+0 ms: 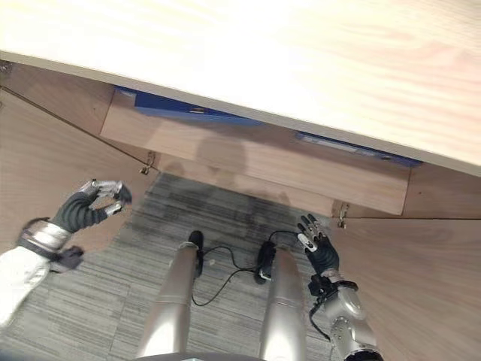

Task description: Put the empty folder in the office cabinet

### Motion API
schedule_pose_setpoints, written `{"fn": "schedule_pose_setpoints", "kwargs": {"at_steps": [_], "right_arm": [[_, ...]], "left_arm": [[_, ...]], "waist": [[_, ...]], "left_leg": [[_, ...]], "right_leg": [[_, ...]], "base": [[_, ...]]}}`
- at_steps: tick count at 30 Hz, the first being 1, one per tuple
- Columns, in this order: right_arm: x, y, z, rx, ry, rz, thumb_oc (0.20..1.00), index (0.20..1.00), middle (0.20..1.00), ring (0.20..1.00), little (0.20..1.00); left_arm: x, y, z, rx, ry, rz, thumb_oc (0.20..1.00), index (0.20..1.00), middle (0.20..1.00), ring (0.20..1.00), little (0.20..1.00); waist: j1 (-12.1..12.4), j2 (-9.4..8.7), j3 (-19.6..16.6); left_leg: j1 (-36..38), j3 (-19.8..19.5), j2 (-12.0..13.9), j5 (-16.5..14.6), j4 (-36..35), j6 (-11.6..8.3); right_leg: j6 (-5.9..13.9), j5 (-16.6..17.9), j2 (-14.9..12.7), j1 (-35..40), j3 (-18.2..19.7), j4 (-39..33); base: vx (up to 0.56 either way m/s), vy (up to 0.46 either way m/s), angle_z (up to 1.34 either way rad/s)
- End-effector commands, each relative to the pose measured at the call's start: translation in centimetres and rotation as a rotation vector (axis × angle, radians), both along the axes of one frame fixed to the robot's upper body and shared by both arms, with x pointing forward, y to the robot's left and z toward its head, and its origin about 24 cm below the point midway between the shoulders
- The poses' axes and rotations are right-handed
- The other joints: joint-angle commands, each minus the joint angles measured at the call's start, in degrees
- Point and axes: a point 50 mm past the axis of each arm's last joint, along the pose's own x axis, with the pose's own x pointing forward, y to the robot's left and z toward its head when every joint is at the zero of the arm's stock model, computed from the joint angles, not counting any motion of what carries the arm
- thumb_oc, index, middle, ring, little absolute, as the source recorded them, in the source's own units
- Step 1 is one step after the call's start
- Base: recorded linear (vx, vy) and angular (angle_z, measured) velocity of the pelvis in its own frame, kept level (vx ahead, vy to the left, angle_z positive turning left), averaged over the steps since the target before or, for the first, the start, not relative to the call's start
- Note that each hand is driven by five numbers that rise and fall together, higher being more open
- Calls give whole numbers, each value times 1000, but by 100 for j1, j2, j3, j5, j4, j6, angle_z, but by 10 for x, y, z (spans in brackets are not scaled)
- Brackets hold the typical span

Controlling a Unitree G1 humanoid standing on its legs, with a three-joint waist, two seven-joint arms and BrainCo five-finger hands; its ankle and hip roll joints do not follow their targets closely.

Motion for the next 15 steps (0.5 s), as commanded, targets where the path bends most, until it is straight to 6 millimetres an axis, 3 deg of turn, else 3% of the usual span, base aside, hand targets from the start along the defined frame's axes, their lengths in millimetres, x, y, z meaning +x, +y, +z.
{"fn": "schedule_pose_setpoints", "kwargs": {"at_steps": [1,2,3,6,15], "right_arm": [[-3,-6,10,-49,-39,57,1000,1000,1000,1000,1000],[-2,-4,10,-40,-46,57,1000,1000,1000,1000,1000],[-2,-2,12,-26,-63,65,1000,1000,1000,1000,1000],[-6,-4,12,-37,-67,63,1000,1000,1000,1000,1000],[5,7,13,-18,-76,67,1000,1000,1000,1000,1000]], "left_arm": [[-2,19,6,131,-157,124,200,200,200,200,200],[-1,25,10,145,-211,157,200,200,200,200,200],[0,25,28,47,-366,181,200,200,200,200,200],[-2,16,49,-40,-515,157,200,200,200,200,200],[26,-18,50,-56,-689,124,200,200,200,200,200]], "waist": [[72,241,-96],[88,241,-95],[98,235,-68],[99,217,-50],[-69,110,-106]], "left_leg": [[346,115,30,-654,-105,576],[362,101,30,-632,-143,574],[402,86,19,-565,-247,556],[377,71,6,-527,-298,542],[322,48,32,-574,-196,511]], "right_leg": [[199,-69,191,414,-172,-603],[207,-60,192,423,-177,-625],[225,-26,194,450,-183,-695],[224,-7,199,454,-201,-749],[206,-23,214,429,-196,-728]], "base": [[-12,-20,-11],[-31,-38,-5],[-36,-37,-1],[-32,-22,6],[-6,-7,2]]}}
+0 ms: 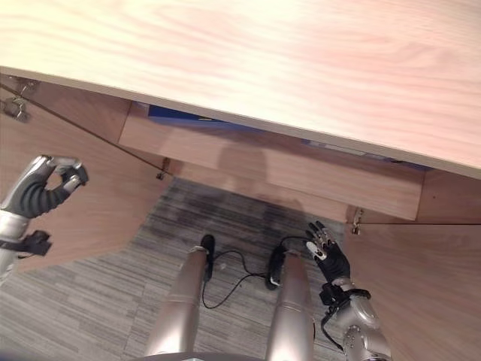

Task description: Put the empty folder in the office cabinet

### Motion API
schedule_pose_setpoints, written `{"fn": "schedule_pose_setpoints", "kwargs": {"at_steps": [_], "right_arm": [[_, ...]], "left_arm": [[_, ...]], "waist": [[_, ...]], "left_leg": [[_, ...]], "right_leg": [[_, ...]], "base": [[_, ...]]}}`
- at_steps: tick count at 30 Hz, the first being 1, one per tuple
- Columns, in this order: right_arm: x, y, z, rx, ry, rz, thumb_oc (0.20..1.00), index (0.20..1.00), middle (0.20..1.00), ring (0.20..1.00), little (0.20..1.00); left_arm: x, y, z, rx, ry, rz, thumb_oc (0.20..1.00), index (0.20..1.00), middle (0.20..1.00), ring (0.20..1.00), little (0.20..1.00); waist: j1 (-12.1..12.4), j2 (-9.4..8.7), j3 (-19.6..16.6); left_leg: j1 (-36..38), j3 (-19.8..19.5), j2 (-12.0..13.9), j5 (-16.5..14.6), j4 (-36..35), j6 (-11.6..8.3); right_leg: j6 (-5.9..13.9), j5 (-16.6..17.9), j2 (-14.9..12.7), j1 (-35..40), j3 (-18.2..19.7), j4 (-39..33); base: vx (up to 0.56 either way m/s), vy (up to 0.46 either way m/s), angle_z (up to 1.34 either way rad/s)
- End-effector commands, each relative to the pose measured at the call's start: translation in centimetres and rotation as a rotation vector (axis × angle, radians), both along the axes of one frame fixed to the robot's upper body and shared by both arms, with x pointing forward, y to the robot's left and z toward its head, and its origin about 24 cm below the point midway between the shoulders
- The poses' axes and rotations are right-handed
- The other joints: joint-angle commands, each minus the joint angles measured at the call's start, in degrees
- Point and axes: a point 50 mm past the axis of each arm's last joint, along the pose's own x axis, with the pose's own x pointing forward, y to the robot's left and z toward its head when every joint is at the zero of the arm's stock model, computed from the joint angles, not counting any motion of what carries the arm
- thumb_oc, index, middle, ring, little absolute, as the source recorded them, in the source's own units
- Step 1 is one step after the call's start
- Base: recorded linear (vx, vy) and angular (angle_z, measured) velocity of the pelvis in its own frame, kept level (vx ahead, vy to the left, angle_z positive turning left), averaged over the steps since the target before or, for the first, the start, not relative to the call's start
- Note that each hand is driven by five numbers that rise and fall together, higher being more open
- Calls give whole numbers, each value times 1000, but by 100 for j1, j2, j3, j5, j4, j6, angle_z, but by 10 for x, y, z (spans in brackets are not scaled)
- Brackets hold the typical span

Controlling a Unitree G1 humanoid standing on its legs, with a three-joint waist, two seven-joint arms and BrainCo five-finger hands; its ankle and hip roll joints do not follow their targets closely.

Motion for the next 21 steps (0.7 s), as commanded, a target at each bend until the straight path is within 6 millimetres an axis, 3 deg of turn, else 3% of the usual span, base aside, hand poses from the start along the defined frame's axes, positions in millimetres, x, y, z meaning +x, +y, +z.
{"fn": "schedule_pose_setpoints", "kwargs": {"at_steps": [1,12,16,21], "right_arm": [[6,4,14,-10,-75,27,1000,1000,1000,1000,1000],[21,16,22,-16,-83,88,1000,1000,1000,1000,1000],[24,17,22,-25,-70,104,1000,1000,1000,1000,1000],[25,17,21,-29,-54,118,1000,1000,1000,1000,1000]], "left_arm": [[7,-7,19,47,-152,12,200,200,200,200,200],[56,-49,38,69,-216,-67,200,200,200,200,200],[81,-52,43,38,-197,-24,200,200,200,200,200],[97,-47,48,3,-176,18,200,200,200,200,200]], "waist": [[-60,-51,-32],[-332,-172,-102],[-443,-225,-162],[-515,-266,-198]], "left_leg": [[202,172,-39,-646,13,614],[40,137,49,-614,56,600],[-77,153,79,-655,228,606],[-117,168,96,-662,268,612]], "right_leg": [[155,-57,142,293,-63,-626],[146,15,180,137,-38,-657],[118,0,177,53,-1,-571],[113,15,189,27,6,-570]], "base": [[-7,-6,-8],[-7,17,-6],[8,45,-10],[9,30,-5]]}}
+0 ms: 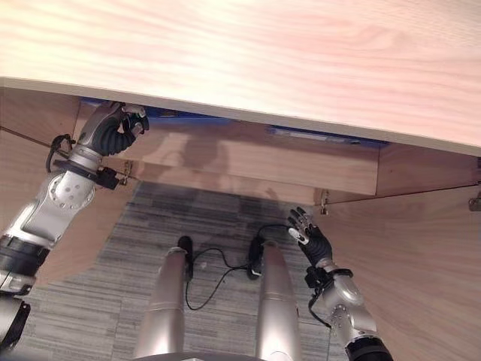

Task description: Put the empty folder in the office cabinet

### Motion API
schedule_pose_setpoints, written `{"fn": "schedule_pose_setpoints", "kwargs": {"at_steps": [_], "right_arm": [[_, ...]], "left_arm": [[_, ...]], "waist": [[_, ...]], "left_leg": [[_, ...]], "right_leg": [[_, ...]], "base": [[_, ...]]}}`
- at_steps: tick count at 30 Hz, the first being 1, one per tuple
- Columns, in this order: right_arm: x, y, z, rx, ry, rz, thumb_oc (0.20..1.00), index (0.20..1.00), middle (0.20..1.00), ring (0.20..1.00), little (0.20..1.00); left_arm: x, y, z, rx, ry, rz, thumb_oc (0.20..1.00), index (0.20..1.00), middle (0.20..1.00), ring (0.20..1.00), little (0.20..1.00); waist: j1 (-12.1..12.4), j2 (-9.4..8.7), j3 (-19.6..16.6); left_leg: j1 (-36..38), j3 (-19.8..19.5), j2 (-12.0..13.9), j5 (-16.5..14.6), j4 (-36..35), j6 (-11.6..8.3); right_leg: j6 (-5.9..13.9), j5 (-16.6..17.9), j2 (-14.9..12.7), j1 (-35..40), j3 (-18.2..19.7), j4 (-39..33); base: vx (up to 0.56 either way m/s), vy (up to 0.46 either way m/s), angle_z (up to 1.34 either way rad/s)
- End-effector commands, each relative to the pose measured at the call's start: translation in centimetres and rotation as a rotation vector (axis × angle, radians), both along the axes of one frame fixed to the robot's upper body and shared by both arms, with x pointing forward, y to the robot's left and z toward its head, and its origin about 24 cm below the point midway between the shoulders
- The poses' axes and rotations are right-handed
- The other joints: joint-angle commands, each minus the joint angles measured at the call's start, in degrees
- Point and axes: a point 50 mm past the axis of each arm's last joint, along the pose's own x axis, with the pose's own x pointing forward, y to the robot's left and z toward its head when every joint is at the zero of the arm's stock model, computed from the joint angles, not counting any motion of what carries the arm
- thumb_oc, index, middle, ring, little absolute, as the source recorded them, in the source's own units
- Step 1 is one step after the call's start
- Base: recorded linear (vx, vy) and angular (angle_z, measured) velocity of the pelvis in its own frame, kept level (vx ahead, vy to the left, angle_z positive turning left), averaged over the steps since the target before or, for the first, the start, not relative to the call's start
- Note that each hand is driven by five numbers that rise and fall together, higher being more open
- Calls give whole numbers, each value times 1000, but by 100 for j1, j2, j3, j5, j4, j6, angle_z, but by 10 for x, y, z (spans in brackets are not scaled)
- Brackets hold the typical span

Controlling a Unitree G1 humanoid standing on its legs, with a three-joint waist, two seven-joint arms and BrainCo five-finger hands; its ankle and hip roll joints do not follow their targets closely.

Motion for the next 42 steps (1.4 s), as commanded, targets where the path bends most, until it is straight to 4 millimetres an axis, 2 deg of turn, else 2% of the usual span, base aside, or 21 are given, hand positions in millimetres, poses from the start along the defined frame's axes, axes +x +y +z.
{"fn": "schedule_pose_setpoints", "kwargs": {"at_steps": [1,10,23,28,29,34,42], "right_arm": [[1,-5,13,-11,-53,17,1000,1000,1000,1000,1000],[2,-5,11,2,-36,16,1000,1000,1000,1000,1000],[-2,-7,6,5,-13,7,1000,1000,1000,1000,1000],[-4,-8,6,14,-17,-11,1000,1000,1000,1000,1000],[-4,-8,6,19,-20,-21,1000,1000,1000,1000,1000],[-3,-8,6,22,-21,-35,1000,1000,1000,1000,1000],[-2,-9,6,19,-18,-45,1000,1000,1000,1000,1000]], "left_arm": [[6,3,22,-79,-88,18,200,200,200,200,200],[28,14,29,-92,-30,89,200,200,200,200,200],[40,21,21,-107,44,133,200,200,200,200,200],[32,11,7,-132,60,86,200,200,200,200,200],[28,3,0,-134,67,52,200,200,200,200,200],[19,-9,-21,-120,105,12,200,200,200,200,200],[14,-16,-38,-112,150,-7,200,200,200,200,200]], "waist": [[23,-31,-155],[-112,-57,-214],[-176,-102,-240],[-149,-104,-227],[-124,-106,-208],[-95,-106,-189],[-69,-97,-170]], "left_leg": [[163,27,-22,-545,-78,516],[25,51,17,-547,26,528],[-116,69,29,-571,143,542],[-141,62,23,-590,157,542],[-138,65,17,-589,138,544],[-157,63,-9,-586,117,558],[-175,83,-26,-598,120,574]], "right_leg": [[71,-176,38,235,-131,-486],[64,-157,53,113,-93,-453],[21,-153,65,-9,-51,-400],[2,-169,57,-31,-59,-391],[2,-177,62,-33,-56,-402],[-1,-171,60,-44,-21,-419],[-17,-178,70,-74,12,-419]], "base": [[8,37,-2],[4,35,-4],[3,7,-2],[0,0,0],[0,0,0],[0,0,0],[0,0,0]]}}
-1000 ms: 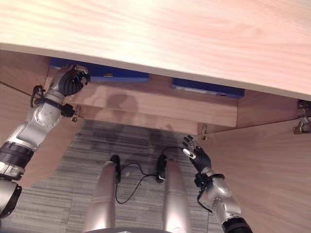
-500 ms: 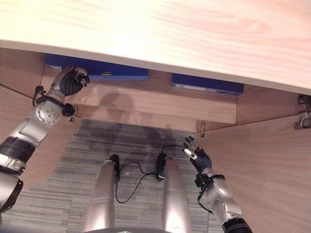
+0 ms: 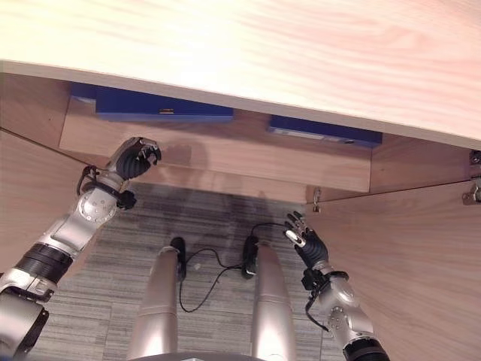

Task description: Put the empty folder in the office cabinet

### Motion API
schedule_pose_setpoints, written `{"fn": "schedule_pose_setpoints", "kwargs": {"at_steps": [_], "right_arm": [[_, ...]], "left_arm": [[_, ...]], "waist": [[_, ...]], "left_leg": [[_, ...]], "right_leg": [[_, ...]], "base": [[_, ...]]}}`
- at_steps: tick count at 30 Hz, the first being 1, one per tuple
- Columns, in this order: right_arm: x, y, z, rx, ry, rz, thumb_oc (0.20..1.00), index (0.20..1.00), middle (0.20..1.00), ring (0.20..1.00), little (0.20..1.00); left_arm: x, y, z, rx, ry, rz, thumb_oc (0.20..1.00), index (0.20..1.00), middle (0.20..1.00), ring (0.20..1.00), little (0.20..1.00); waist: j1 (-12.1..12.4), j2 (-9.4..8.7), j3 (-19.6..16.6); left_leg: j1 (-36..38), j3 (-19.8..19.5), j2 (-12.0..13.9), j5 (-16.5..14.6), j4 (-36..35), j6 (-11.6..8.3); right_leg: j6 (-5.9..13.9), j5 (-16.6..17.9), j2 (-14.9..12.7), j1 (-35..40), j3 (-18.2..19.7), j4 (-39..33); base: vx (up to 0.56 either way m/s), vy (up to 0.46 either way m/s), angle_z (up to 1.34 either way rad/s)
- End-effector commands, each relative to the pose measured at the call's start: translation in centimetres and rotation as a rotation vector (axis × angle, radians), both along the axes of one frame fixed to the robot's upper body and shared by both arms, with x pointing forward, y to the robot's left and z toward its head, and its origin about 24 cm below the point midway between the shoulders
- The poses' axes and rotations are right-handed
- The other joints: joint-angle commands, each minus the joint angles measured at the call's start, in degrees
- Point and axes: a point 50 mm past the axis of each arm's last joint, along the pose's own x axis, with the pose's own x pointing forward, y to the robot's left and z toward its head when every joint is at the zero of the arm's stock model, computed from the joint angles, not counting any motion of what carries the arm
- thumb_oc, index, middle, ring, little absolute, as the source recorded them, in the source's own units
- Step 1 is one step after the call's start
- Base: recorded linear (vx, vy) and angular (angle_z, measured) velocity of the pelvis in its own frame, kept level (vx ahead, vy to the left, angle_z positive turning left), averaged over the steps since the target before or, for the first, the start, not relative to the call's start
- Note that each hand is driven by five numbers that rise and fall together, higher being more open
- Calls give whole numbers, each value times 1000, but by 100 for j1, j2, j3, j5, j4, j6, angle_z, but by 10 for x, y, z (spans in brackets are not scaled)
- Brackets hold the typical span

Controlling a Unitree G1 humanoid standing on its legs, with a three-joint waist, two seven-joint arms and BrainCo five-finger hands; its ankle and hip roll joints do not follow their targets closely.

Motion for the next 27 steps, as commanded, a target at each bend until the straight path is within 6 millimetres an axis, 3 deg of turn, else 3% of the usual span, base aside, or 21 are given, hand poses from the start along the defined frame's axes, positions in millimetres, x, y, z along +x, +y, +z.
{"fn": "schedule_pose_setpoints", "kwargs": {"at_steps": [1,12,21,27], "right_arm": [[0,-14,12,-18,-51,-32,1000,1000,1000,1000,1000],[-2,-15,9,-21,-35,-36,1000,1000,1000,1000,1000],[-4,-16,6,-30,-13,-22,1000,1000,1000,1000,1000],[-6,-14,4,-27,-2,-5,1000,1000,1000,1000,1000]], "left_arm": [[2,-10,26,-11,-115,-45,200,200,200,200,200],[3,-11,11,-51,-57,-35,200,200,200,200,200],[20,1,31,-61,-84,34,200,200,200,200,200],[38,17,57,-106,-94,113,200,200,200,200,200]], "waist": [[46,177,10],[29,180,6],[-46,169,-69],[-156,175,-137]], "left_leg": [[193,-139,-25,-481,-169,460],[156,-115,-42,-475,-171,481],[119,-114,-11,-454,-191,483],[55,-131,26,-426,-171,474]], "right_leg": [[-102,-284,74,290,-215,-448],[-107,-257,58,258,-198,-462],[-120,-230,71,216,-183,-485],[-122,-196,102,157,-165,-476]], "base": [[0,0,0],[0,0,0],[0,0,0],[0,0,0]]}}
